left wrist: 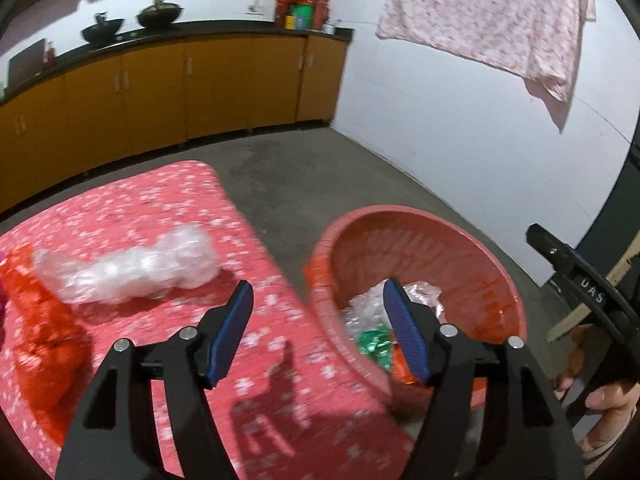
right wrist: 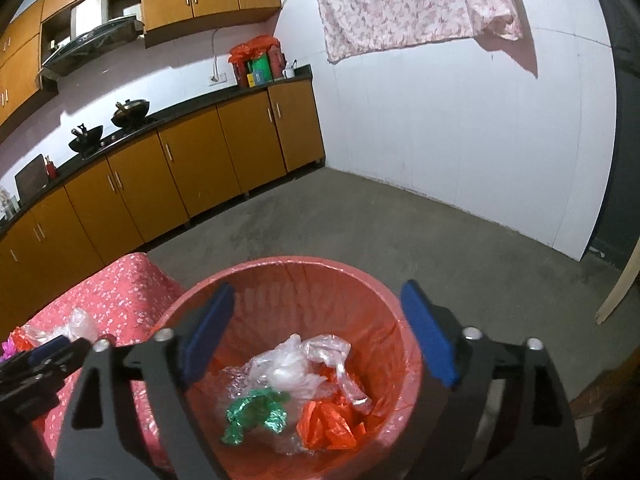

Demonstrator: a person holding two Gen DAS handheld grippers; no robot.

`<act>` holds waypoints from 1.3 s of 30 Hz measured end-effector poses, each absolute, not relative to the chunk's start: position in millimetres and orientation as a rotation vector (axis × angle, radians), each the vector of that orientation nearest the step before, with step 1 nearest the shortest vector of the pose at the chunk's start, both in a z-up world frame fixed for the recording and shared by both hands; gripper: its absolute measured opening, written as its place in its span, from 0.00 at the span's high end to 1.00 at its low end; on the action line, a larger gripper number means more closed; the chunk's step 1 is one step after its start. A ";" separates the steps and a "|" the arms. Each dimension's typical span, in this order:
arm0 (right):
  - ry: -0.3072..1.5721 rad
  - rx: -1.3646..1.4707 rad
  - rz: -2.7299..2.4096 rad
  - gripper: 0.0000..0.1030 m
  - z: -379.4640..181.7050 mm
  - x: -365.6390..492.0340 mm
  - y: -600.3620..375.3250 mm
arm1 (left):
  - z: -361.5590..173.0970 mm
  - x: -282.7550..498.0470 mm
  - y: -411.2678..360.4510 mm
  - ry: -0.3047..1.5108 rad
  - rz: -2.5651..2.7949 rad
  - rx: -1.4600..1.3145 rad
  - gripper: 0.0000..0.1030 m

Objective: Collect trash
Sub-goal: 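Move both open tools back over the table of bags, then grasp a large red bag with the left tool while the right tool grasps clear bubble wrap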

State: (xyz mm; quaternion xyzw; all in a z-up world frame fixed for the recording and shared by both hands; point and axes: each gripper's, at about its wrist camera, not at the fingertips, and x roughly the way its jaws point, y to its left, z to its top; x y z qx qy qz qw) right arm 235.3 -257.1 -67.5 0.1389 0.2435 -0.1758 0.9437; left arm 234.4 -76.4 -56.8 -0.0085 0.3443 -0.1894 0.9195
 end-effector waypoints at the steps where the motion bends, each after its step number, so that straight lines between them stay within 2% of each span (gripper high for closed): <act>1: 0.491 0.277 -0.358 0.11 -65.9 234.6 -253.9 | -55.2 230.6 -69.6 0.697 -0.372 -0.013 0.31; 12: 0.496 0.216 -0.242 0.08 -57.8 244.5 -191.4 | -46.9 193.9 25.1 0.611 -0.126 0.007 0.19; 14: 0.501 0.211 -0.202 0.07 -58.0 247.6 -173.6 | -47.7 190.0 42.1 0.596 -0.068 0.025 0.12; 19: 0.516 0.180 -0.109 0.05 -59.4 254.0 -128.8 | -61.1 197.1 84.1 0.630 0.055 0.029 0.05; 33: 0.564 0.131 -0.015 0.05 -67.7 262.0 -71.7 | -97.4 237.1 98.5 0.782 0.072 -0.042 0.06; 36: 0.569 0.131 -0.012 0.05 -68.5 263.9 -74.1 | -102.5 243.1 100.0 0.806 0.061 -0.053 0.09; 38: 0.572 0.128 -0.012 0.05 -69.9 265.4 -72.6 | -104.9 243.7 98.6 0.814 0.046 -0.054 0.17; 39: 0.574 0.127 -0.011 0.05 -70.3 266.1 -72.3 | -105.8 244.8 97.5 0.821 0.031 -0.054 0.24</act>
